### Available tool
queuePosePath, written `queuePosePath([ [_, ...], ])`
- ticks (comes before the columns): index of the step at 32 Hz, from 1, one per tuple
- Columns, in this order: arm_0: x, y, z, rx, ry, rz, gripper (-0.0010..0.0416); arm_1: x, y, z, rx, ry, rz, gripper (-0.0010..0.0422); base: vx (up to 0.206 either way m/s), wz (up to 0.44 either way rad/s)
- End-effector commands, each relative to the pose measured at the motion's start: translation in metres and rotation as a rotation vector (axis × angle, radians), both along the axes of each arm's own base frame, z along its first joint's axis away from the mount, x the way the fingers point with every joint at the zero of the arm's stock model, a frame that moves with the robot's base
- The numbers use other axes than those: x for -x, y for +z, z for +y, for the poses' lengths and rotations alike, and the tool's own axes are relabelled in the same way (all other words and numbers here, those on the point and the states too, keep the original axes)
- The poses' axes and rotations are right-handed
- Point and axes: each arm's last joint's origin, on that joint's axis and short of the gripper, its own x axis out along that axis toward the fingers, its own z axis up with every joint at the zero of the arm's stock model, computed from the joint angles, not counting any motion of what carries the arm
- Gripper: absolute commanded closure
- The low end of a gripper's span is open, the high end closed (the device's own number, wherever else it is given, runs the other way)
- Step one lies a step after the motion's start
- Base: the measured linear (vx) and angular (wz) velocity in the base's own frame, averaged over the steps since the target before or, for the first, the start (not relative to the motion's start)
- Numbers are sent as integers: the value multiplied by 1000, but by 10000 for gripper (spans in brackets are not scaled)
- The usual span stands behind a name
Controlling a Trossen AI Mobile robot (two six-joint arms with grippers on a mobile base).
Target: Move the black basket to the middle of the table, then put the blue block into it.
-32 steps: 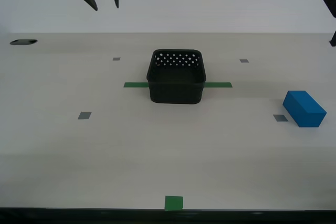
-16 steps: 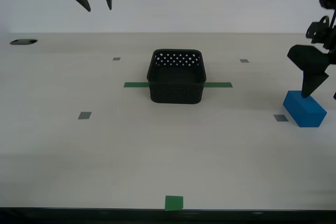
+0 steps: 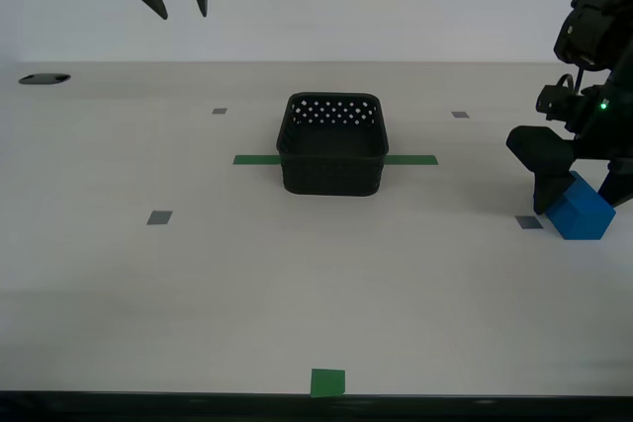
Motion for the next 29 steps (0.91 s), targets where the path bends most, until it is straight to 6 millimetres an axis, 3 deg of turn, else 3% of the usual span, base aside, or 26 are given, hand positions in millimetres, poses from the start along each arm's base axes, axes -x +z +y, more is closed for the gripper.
queuePosePath([
  [1,0,0,0,2,-24,3,124,0,0,1,-2,-1,-2,154,0,0],
  [2,0,0,0,2,-25,3,139,0,0,1,-2,-1,-3,154,0,0],
  [4,0,0,0,1,-25,3,275,-1,0,2,-2,0,-3,153,0,0],
  [5,0,0,0,1,-25,3,301,-1,0,2,-2,1,-4,153,0,0],
  [6,0,0,0,1,-25,3,383,-1,0,2,-1,1,-4,154,0,0],
  [7,0,0,0,1,-23,3,413,-1,0,2,-2,1,-3,153,0,0],
  [13,0,2,0,1,-23,4,407,-1,0,2,-2,2,-4,154,0,0],
  [15,-9,14,1,3,-10,10,407,-1,1,2,-1,2,-5,154,0,0],
  [21,-41,79,11,-4,29,-54,407,-1,1,2,1,6,-8,153,0,0],
  [22,-50,102,18,-10,50,-91,407,-1,1,2,2,6,-11,153,0,0],
  [24,-60,126,30,-19,86,-141,407,-2,1,2,3,6,-14,153,0,0],
  [29,-67,169,68,-52,190,-256,407,-2,1,2,4,5,-19,153,0,0],
])
